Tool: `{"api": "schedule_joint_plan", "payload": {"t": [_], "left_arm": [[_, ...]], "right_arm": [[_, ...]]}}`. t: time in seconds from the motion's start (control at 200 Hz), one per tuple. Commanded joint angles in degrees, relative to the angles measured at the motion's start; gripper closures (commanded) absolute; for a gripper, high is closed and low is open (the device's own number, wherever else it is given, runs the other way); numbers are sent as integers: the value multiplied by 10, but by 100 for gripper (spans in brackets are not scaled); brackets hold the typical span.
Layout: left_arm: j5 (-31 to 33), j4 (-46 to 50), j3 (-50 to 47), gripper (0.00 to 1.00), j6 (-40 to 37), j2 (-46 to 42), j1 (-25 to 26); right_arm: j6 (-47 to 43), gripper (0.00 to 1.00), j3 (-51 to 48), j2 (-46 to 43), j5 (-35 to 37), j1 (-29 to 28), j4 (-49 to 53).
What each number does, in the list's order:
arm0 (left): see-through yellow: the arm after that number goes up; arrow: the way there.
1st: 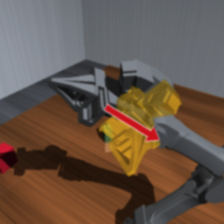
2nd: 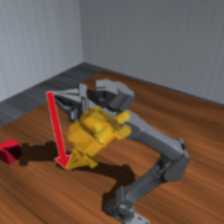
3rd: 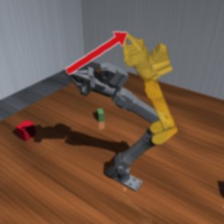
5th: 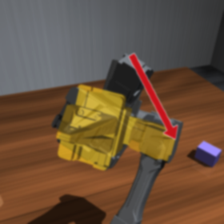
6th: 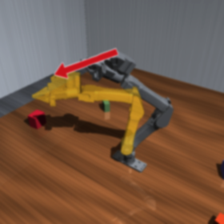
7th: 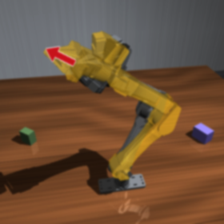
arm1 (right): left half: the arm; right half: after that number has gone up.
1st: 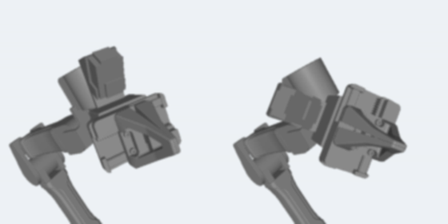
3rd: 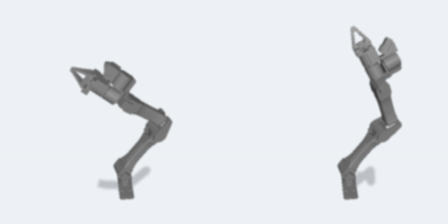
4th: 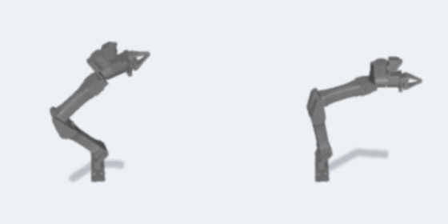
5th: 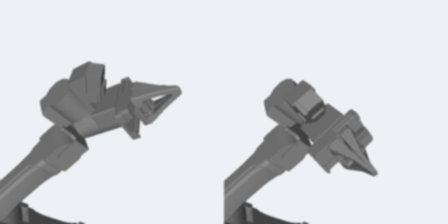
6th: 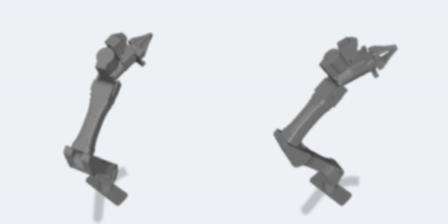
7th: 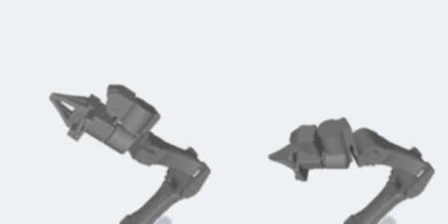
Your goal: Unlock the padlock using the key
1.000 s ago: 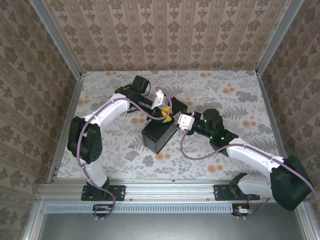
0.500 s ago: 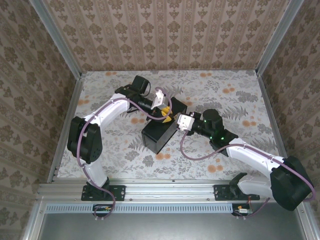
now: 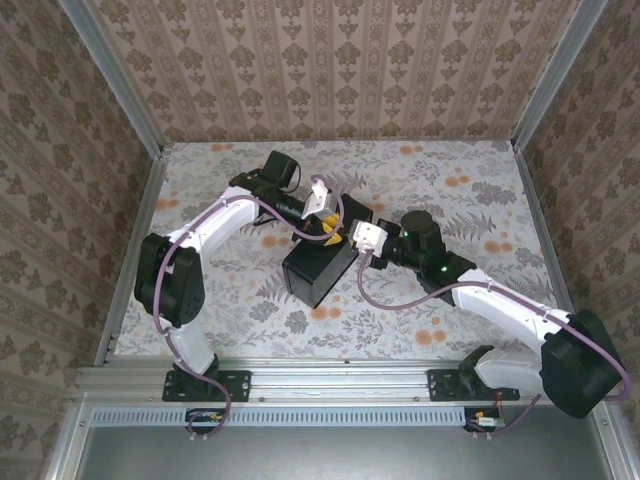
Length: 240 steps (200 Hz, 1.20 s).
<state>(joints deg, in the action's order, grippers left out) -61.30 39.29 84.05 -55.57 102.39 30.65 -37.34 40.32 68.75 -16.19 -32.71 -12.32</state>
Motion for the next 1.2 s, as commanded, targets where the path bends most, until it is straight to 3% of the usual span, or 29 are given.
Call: {"api": "schedule_joint_plan", "payload": {"t": [0.0,0.385,0.45,0.5,0.555,0.72,0.9,1.045,1.195], "left_arm": [[-56,1,4,84,-16,-14,22],[-60,-20,-10,84,-18,-23,19],[-58,-25,-11,80,-11,-23,15],[-52,-23,-7,74,-9,-20,13],[-43,-20,-5,59,-5,-16,12],[-50,-77,-18,43,54,-30,1],[-58,-111,-9,42,116,-55,-17],[15,-185,-47,44,231,-85,-35],[238,-297,-130,44,449,-147,-39]], "right_arm": [[76,100,47,-19,-64,-6,22],[338,100,127,11,-144,13,135],[334,99,131,14,-144,13,156],[325,91,124,8,-123,13,164],[307,82,118,-2,-94,15,175],[263,70,118,-31,-87,43,208],[198,62,145,-33,-101,52,224],[165,59,152,5,-138,49,178],[99,54,154,19,-103,-3,191]]}}
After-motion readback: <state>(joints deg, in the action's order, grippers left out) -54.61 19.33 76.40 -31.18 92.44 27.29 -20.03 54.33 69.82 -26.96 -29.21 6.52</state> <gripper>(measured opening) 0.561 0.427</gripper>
